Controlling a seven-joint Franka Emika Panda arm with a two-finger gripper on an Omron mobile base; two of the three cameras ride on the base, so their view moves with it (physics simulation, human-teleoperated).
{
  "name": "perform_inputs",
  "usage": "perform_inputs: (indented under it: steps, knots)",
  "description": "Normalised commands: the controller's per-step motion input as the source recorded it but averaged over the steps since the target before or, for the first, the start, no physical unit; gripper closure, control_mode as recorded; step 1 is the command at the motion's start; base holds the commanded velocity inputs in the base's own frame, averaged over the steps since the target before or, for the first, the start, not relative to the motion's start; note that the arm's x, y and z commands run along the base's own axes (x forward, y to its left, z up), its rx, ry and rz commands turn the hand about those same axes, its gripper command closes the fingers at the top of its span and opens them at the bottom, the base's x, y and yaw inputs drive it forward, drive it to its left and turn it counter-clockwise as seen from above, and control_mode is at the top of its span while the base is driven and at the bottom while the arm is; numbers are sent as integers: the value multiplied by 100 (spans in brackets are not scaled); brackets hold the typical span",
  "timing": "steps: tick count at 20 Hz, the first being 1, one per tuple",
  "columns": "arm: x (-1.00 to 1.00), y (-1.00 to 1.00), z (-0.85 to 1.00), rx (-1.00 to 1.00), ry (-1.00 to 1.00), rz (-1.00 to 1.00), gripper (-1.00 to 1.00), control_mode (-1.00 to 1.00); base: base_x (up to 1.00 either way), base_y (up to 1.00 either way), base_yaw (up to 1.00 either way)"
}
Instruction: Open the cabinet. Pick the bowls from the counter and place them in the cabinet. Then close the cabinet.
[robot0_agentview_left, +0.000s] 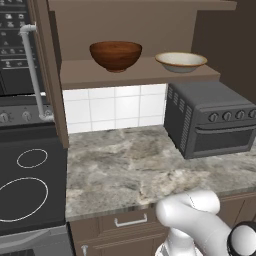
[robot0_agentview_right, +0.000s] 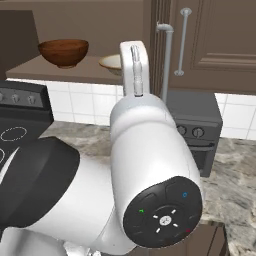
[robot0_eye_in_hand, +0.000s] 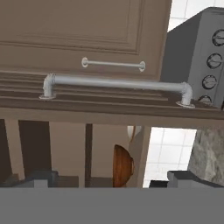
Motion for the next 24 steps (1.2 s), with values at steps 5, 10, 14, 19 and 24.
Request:
perform_inputs:
  steps: [5,10,14,19,24]
  knots:
    - [13,-25,0,4,0,8,-100,-100,0,0,0]
    - [-31,-38,0,9,-7,0,-100,-100,0,0,0]
    - [-2,-43,0,8,-1,2,-100,-100,0,0,0]
    - [27,-46,0,8,0,9,-100,-100,0,0,0]
    - [31,-36,-10,9,1,11,-100,-100,0,0,0]
